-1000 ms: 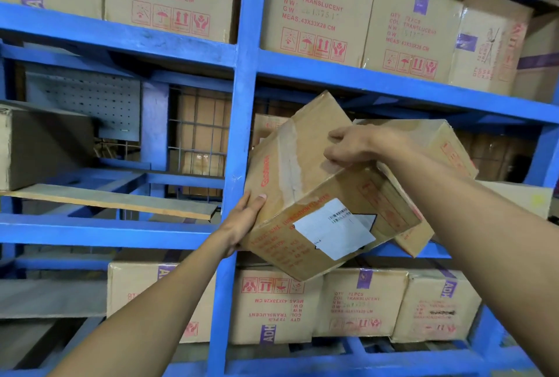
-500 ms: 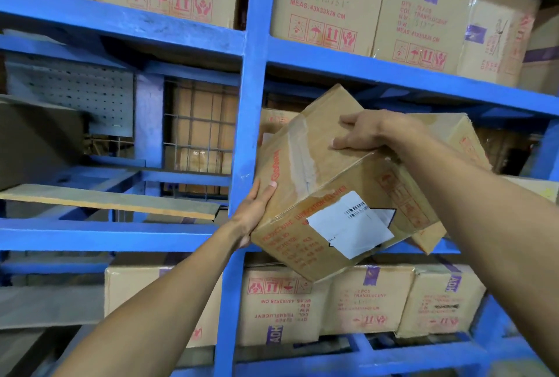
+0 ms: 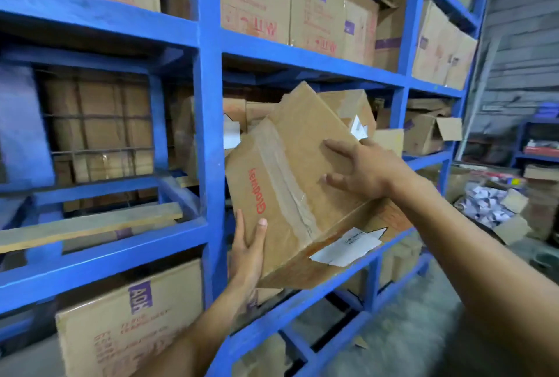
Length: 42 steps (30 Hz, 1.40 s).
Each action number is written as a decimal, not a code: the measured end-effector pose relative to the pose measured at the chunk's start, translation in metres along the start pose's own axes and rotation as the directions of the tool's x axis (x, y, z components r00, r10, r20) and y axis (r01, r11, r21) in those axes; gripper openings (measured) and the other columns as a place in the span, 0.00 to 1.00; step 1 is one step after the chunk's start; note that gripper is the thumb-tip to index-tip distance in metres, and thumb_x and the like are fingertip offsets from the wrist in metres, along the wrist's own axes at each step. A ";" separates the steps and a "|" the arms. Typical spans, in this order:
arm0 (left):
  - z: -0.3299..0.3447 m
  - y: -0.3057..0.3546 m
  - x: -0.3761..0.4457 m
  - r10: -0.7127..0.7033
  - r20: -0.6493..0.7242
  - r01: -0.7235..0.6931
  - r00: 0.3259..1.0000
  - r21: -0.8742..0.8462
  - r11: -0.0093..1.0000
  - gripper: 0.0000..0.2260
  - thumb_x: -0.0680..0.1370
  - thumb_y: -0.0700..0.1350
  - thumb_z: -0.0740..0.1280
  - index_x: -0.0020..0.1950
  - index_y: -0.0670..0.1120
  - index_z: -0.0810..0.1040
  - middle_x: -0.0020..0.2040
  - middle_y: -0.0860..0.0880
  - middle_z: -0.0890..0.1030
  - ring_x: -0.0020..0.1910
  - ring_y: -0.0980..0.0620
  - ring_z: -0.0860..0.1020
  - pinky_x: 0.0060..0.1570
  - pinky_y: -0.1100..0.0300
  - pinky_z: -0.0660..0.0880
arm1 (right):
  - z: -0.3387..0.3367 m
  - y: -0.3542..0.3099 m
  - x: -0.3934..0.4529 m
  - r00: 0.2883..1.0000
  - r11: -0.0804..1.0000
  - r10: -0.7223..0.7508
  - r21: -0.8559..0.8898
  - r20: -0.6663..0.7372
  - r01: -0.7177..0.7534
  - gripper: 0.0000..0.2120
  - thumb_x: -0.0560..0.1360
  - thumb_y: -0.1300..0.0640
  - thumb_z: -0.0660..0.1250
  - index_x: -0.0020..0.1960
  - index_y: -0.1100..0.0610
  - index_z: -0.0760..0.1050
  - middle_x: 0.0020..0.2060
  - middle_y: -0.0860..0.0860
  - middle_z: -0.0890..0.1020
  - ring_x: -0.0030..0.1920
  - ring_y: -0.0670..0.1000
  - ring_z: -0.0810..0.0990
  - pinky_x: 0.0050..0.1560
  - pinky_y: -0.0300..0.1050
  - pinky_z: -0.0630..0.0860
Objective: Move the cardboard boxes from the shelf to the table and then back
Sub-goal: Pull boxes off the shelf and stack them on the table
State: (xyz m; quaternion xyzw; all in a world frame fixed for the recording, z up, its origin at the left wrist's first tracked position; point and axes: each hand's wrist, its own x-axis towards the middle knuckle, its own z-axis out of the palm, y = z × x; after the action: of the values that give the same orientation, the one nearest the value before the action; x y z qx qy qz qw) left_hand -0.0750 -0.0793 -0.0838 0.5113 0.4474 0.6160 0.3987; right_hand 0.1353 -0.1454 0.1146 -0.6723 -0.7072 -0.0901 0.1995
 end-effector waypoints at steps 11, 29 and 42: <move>0.060 -0.010 -0.060 0.193 0.298 -0.216 0.935 0.049 0.975 0.37 0.70 0.70 0.65 0.75 0.74 0.50 0.71 0.70 0.67 0.70 0.61 0.70 0.71 0.55 0.67 | 0.044 0.098 -0.158 0.916 0.916 0.307 0.343 -0.259 -0.210 0.39 0.67 0.28 0.67 0.74 0.29 0.56 0.76 0.52 0.63 0.75 0.53 0.64 0.71 0.55 0.68; 0.353 -0.077 -0.164 0.001 0.940 -0.386 0.342 0.139 0.912 0.35 0.67 0.77 0.61 0.67 0.82 0.44 0.72 0.59 0.72 0.68 0.46 0.74 0.66 0.46 0.72 | 0.082 0.261 -0.388 0.296 0.385 0.920 0.456 -0.257 -0.802 0.38 0.72 0.37 0.70 0.78 0.38 0.58 0.72 0.53 0.66 0.67 0.54 0.71 0.63 0.44 0.67; 0.487 -0.059 -0.388 -0.108 0.868 -0.596 -0.484 -0.237 0.767 0.37 0.75 0.71 0.58 0.80 0.62 0.47 0.78 0.48 0.64 0.71 0.41 0.69 0.71 0.47 0.65 | 0.090 0.200 -0.575 -0.501 -0.258 0.826 0.618 -0.257 -0.742 0.40 0.72 0.32 0.67 0.78 0.42 0.57 0.70 0.56 0.70 0.67 0.59 0.72 0.68 0.57 0.69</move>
State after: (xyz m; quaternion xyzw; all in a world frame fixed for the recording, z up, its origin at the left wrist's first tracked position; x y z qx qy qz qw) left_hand 0.4689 -0.3610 -0.2087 0.9444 -0.1244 -0.1260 0.2770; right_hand 0.3279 -0.6194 -0.2269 -0.8489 0.2462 -0.0830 0.4602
